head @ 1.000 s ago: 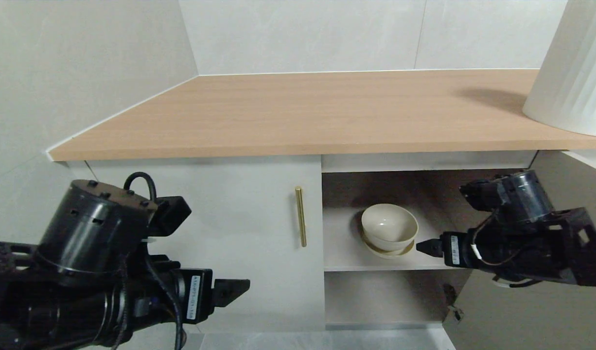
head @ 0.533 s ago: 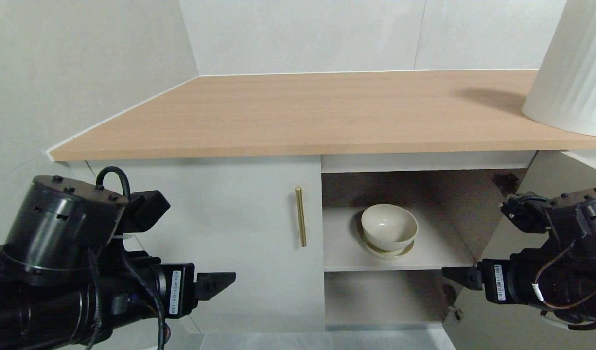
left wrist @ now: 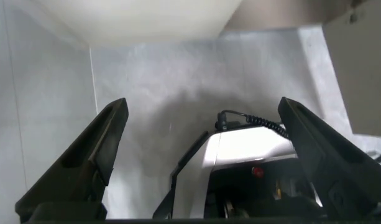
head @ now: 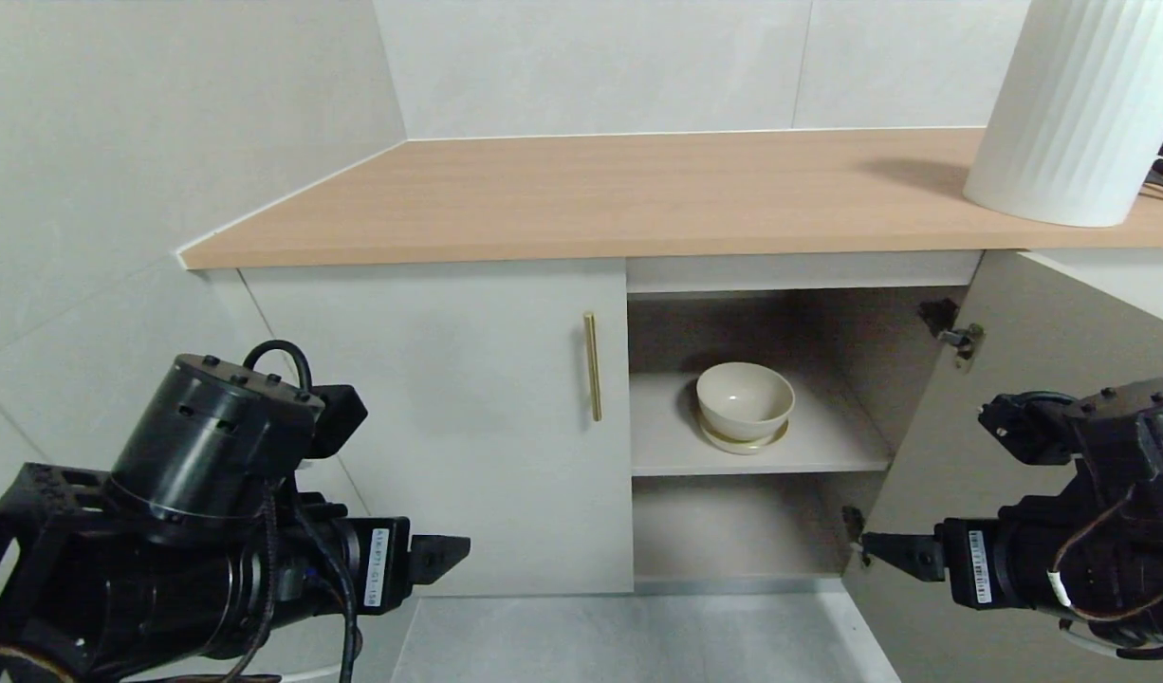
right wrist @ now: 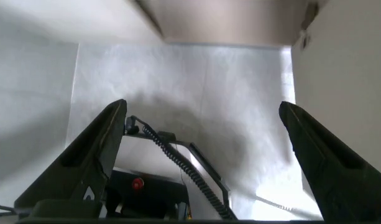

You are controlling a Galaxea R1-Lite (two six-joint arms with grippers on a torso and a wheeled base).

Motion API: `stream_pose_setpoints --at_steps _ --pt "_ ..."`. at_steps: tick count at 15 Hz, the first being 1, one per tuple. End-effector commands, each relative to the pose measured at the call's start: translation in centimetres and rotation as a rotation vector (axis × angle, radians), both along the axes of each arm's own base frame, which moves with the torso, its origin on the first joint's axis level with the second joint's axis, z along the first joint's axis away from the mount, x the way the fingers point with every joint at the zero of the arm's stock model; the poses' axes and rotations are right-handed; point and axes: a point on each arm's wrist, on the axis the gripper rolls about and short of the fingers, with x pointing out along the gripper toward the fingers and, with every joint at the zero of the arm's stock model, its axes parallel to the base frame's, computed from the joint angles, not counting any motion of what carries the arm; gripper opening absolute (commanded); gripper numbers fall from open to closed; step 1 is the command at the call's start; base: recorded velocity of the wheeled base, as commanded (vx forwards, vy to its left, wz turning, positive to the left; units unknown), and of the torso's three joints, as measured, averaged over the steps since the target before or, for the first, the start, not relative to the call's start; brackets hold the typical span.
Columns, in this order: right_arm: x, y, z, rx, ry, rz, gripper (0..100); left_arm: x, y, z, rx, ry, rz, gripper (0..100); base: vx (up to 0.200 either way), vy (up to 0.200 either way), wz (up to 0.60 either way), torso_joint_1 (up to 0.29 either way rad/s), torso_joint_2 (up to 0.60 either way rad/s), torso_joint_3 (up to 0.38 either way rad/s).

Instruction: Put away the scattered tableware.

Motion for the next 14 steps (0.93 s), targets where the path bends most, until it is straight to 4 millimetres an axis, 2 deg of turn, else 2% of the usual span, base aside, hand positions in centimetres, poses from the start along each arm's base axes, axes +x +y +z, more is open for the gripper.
stream_pose_setpoints --at_steps 1,7,14 --pt "0.05 0.04 -0.05 -0.001 0.002 0.0 100 0.15 -0.1 -0.24 0.006 0.01 0.001 100 -0.2 0.0 0.0 0.007 0.0 0.002" --pt "-0.09 0.14 -0.17 -0.005 0.005 0.009 100 0.14 -0.17 -0.35 0.009 0.014 -0.002 100 -0.2 0.0 0.0 0.005 0.0 0.004" --pt "-0.59 0.04 -0.27 -0.031 0.002 0.033 100 0.11 -0.15 -0.42 0.01 0.016 -0.002 100 0.0 0.0 0.0 0.0 0.0 0.0"
